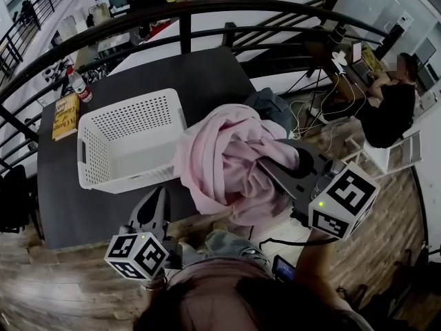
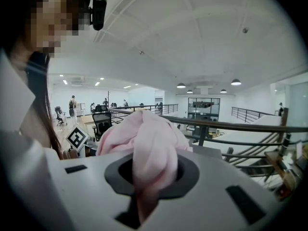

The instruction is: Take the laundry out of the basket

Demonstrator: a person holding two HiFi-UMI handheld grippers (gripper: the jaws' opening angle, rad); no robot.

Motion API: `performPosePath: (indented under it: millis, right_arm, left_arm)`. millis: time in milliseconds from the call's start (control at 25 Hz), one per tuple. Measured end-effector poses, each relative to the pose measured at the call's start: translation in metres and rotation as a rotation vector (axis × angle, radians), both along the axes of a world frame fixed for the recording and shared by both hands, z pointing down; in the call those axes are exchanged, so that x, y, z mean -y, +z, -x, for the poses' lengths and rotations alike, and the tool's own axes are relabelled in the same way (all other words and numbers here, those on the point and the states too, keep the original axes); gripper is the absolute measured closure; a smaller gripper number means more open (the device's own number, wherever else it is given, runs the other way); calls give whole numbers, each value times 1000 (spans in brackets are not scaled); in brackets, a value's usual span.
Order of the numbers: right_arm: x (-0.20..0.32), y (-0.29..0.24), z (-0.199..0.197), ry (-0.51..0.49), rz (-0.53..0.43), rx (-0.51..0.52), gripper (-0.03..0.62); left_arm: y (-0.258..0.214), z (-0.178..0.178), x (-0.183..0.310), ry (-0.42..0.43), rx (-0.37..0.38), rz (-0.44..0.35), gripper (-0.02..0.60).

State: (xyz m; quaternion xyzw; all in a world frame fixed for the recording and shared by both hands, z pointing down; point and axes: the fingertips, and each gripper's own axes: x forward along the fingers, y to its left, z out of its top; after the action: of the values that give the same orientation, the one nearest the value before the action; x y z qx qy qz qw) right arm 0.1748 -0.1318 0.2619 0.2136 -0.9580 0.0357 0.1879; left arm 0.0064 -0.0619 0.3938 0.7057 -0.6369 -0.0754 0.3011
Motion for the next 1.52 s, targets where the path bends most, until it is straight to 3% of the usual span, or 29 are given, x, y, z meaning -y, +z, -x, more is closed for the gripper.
performPosePath:
  millis: [920, 1280, 1520]
  right_arm:
    - [70, 39, -64, 34, 65, -49, 536]
    - [97, 76, -57, 49, 184, -30, 537]
    - [116, 103, -32, 74, 243, -40, 537]
  left_arm:
    - [11, -57, 36, -57, 2, 9, 584]
    - [17, -67, 23, -103, 7, 37, 584]
    - [24, -56, 14, -146, 7, 57, 584]
